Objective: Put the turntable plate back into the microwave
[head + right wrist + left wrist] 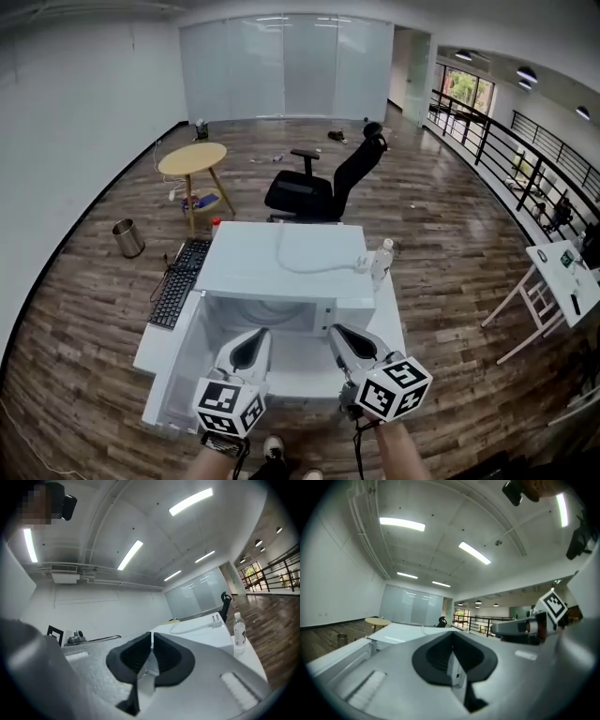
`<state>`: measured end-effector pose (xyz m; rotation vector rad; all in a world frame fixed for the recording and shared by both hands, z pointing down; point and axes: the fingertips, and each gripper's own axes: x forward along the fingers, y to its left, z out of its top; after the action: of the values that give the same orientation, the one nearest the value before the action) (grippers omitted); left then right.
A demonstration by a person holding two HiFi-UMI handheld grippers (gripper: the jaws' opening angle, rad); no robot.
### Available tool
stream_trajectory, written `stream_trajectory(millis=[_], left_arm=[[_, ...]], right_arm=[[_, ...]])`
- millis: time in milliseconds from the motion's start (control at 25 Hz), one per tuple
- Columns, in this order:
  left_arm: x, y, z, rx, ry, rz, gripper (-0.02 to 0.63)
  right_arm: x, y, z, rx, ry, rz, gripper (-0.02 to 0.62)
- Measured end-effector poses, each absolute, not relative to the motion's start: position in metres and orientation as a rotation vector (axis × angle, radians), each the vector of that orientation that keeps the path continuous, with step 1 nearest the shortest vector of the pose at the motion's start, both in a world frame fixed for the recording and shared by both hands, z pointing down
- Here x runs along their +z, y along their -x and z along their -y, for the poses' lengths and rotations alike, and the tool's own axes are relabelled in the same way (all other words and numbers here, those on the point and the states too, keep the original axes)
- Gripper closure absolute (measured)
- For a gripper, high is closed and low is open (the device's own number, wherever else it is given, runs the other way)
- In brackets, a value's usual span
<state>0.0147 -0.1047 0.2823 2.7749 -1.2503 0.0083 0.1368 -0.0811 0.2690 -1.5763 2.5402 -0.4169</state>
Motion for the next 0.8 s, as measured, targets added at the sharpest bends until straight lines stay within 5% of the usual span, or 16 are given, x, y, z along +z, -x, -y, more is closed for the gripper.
stream_trajectory(millis=[800], left_arm=[[0.202,0.021,0.037,-0.188,-2.885,1.245,0.601]], right_arm=[[0.172,-0.114,0.001,-0.131,1.555,-2.569,0.584]])
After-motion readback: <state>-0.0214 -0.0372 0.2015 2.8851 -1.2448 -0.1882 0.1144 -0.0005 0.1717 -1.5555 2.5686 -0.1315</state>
